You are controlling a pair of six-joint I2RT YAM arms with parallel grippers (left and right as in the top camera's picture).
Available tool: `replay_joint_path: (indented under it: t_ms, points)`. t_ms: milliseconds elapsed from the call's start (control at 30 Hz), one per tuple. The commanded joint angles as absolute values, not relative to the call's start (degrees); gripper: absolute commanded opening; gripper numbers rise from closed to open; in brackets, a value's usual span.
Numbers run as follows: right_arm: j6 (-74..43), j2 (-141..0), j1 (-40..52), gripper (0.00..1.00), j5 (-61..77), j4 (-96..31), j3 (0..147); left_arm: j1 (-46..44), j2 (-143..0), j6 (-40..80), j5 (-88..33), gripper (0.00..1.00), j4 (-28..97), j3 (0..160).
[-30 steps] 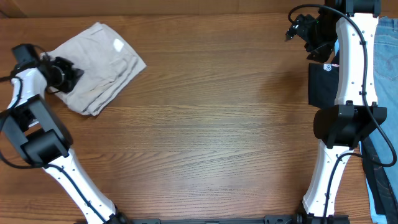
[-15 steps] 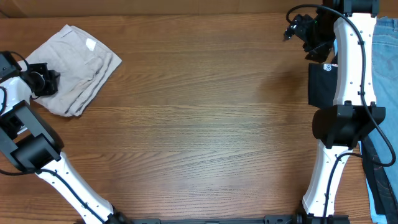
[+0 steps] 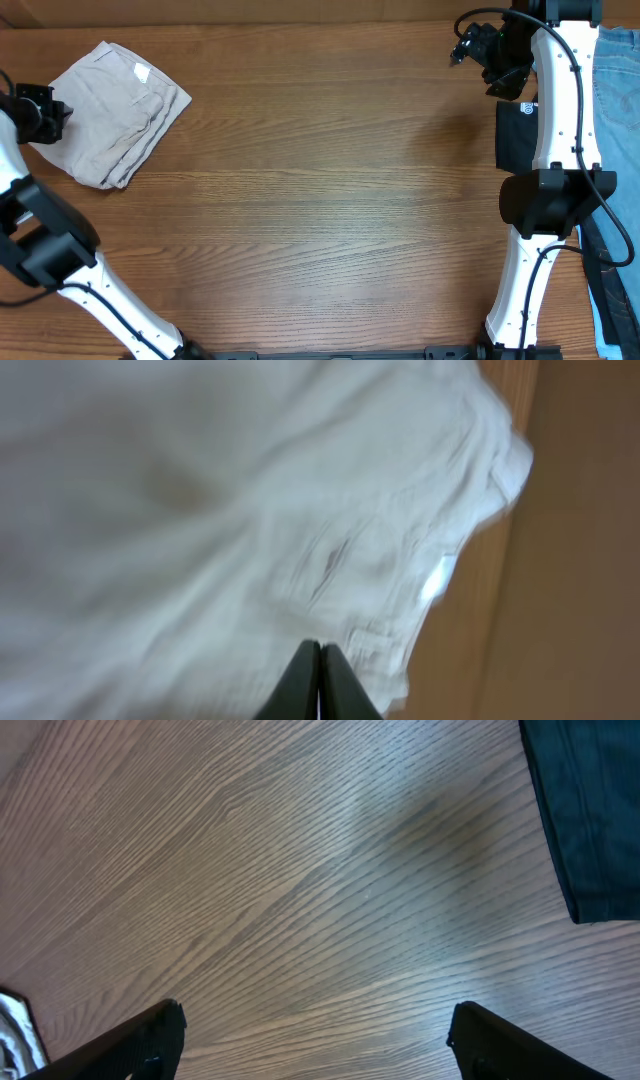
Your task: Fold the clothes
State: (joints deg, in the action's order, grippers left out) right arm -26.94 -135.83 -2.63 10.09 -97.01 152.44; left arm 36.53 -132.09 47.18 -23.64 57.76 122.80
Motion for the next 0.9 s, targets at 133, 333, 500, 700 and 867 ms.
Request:
replay_joint_path:
  t_ms: [133,333,500,700,867]
  points:
    - [-26.79,-134.58,-2.57,0.90,10.13,-96.75,153.60,38.70,-123.24,25.74,-14.96,0.04,77.38,126.28]
    - [-26.61,-134.58,-2.57,0.90,10.11,-96.40,153.56,40.80,-123.20,23.75,-6.22,0.04,86.08,126.06]
    - [-26.61,-134.58,-2.57,0.90,10.11,-96.25,153.32,41.25,-123.22,23.77,-1.87,0.04,90.21,123.61]
    - [-26.59,-134.58,-2.57,0.90,10.11,-95.98,153.32,41.23,-123.31,24.27,-1.89,0.04,85.49,114.02]
    - [-26.55,-134.58,-2.57,0.90,9.37,-96.20,153.32,41.23,-123.33,26.96,-1.91,0.04,75.55,104.22]
